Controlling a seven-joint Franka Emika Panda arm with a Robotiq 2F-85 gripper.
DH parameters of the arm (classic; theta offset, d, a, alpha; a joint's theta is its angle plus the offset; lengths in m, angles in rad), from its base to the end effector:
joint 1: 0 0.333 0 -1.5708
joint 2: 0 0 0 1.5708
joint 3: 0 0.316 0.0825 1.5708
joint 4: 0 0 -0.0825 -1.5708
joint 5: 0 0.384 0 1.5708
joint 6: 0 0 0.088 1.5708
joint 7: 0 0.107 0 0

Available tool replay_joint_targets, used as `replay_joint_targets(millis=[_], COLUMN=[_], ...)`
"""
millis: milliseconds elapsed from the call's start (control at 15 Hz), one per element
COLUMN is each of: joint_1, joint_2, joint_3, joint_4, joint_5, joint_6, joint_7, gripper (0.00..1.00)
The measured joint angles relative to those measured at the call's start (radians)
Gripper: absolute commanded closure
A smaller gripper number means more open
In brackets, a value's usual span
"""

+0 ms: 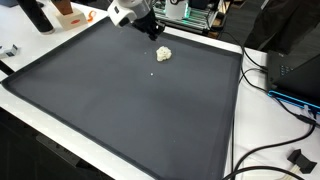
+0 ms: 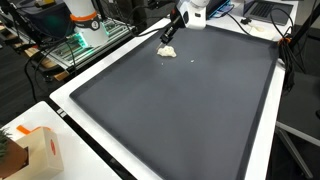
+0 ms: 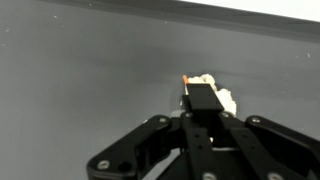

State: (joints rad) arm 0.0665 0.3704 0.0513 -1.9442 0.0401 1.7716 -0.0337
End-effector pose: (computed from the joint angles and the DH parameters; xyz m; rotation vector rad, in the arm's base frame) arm 0.5457 0.0675 0.2617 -2.9884 -0.2009 0.8361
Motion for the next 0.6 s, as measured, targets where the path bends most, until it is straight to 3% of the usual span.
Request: replay_joint_targets(millis=[600], joint_1=[-0.029], joint_2=[-0.071], joint_3=[0.010], joint_4=[-0.091], joint_5=[0.202], joint_6=[0.131], joint_7=[-0.137], gripper=[0.97])
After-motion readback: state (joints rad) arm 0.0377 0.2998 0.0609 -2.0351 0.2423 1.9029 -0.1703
